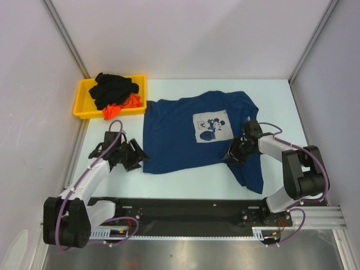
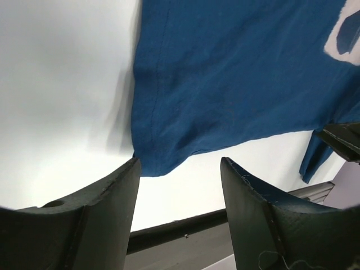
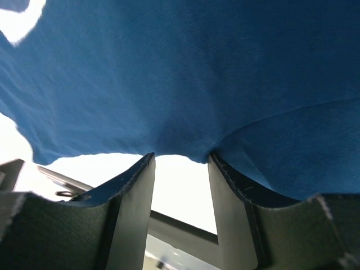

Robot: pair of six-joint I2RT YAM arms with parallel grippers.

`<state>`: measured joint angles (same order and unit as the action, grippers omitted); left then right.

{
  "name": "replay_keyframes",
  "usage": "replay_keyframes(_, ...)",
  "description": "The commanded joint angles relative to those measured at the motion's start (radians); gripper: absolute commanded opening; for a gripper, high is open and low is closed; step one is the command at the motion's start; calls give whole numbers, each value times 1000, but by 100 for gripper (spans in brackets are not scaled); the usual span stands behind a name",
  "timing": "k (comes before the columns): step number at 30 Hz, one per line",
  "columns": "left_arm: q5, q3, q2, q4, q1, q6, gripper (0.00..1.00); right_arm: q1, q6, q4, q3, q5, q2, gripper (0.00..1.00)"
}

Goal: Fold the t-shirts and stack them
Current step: Flatten the tshirt out

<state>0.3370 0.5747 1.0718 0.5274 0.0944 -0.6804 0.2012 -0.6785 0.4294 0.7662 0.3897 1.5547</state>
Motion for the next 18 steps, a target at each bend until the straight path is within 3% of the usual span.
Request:
replay_keyframes(1,19,43,5,-50,-5,8,65,-40,-49,-93,-33,-86,21,49)
replay_keyframes(6,126,24,43,-135,-1,5,67,-158,51,-2,45,-173,74,48)
replay_keyframes(10,158,24,74,-142,1,13,76,-224,169,80,137,-282,85,48)
replay_keyframes(13,139,36,83,-110,1,31,81,-189,253,137,217,-281,55,50)
replay_keyframes(18,51,57,85,-34,1,9,85,2,243,149,239,-204,-85,60)
